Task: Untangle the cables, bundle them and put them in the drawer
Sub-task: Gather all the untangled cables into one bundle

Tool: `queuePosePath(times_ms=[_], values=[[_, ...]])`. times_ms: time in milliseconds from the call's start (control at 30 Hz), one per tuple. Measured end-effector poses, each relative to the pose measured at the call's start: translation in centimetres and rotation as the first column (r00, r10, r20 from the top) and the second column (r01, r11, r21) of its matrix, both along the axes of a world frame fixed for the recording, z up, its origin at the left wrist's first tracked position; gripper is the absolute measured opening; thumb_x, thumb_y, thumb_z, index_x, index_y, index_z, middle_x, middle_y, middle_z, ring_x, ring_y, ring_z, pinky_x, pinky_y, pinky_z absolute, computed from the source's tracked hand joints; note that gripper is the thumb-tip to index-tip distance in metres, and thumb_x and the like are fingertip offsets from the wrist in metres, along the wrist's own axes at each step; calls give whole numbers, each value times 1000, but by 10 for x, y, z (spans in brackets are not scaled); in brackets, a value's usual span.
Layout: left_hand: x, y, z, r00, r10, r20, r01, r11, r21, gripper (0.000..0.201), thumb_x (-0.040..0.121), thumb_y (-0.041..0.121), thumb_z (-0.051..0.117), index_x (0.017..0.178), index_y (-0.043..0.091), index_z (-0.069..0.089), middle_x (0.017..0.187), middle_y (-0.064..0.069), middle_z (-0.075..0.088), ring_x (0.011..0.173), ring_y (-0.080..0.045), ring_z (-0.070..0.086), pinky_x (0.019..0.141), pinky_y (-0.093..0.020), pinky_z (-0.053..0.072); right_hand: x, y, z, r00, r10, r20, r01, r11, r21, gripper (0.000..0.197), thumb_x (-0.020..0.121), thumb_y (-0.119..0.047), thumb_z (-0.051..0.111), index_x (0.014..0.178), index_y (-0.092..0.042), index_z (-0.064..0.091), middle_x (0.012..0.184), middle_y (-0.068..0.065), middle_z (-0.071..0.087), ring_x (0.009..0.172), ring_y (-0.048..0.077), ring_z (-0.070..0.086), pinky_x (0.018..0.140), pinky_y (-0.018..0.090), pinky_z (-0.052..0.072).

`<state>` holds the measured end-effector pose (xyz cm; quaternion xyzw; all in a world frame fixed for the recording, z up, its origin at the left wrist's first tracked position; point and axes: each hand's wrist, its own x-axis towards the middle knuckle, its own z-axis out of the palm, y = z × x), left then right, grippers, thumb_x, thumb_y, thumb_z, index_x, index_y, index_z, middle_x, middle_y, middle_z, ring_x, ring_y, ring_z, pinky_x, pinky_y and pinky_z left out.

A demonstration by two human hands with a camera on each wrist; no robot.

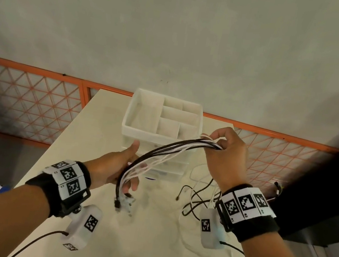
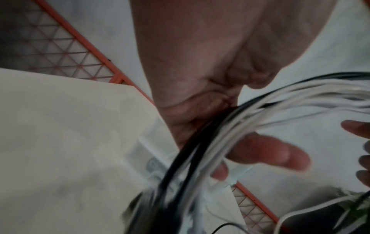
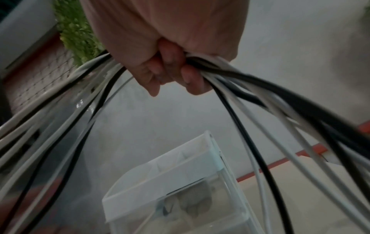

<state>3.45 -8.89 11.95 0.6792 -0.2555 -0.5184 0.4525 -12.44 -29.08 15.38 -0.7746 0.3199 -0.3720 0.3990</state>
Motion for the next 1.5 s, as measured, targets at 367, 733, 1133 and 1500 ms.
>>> queuePosePath(times_ms=[367, 733, 1133, 1500], values=[[-36, -57, 90, 974, 84, 211, -28, 966, -256, 44, 98, 49, 50, 80, 11, 64, 47, 8, 34, 40, -9, 27, 42, -23, 27, 8, 12, 6, 980, 183, -78, -184, 983, -3, 38, 75, -24, 86, 69, -11, 51, 66, -2, 50, 54, 10, 39, 53, 25, 34], [-16, -57, 93, 934, 346, 92, -316, 918, -239, 28, 93, 33, 64, 73, 14, 56, 47, 7, 31, 43, -11, 19, 36, -21, 17, -19, 6, 11, 875, 483, -24, -473, 866, 163, 24, 75, -16, 87, 67, -21, 65, 61, -3, 56, 56, 20, 45, 54, 29, 42], [-9, -35, 93, 944, 248, 219, -198, 953, -229, 50, 78, 41, 79, 96, -4, 69, 47, 7, 26, 41, -12, 18, 43, -25, 17, -29, -23, -29, 817, 221, -533, -182, 975, 125, 35, 103, -49, 37, 137, -55, 45, 97, 1, 70, 78, 23, 72, 78, 39, 58], [-3, -32, 94, 948, 277, 158, -209, 914, -348, 45, 69, 41, 82, 93, 7, 63, 48, 9, 26, 43, -12, 18, 39, -21, 20, -31, -16, -65, 633, 222, -741, -81, 972, 222, 55, 101, -61, 28, 122, -27, 66, 101, 6, 67, 81, 22, 63, 75, 31, 48]])
